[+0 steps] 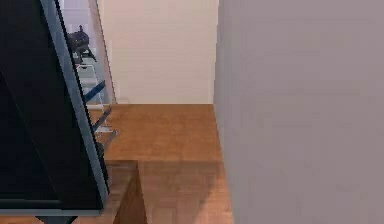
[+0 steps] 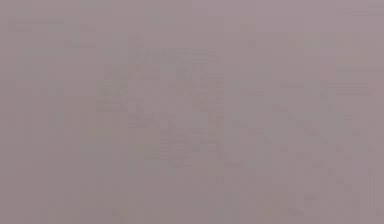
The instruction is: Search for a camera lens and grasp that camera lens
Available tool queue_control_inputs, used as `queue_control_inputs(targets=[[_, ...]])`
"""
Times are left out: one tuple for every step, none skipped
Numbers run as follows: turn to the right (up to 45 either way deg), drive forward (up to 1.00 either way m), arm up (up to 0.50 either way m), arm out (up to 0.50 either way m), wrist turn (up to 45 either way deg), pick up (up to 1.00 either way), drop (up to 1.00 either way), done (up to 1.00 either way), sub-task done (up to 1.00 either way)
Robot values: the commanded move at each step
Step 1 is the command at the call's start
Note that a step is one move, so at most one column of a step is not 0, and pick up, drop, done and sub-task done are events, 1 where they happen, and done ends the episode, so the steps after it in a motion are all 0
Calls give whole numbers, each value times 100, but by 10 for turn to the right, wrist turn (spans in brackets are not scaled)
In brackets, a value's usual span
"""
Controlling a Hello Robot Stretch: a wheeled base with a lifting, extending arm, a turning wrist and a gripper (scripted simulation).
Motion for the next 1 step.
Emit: queue_control_inputs(targets=[[-450, 0, 0, 0, 0, 0, 0, 0, 0]])
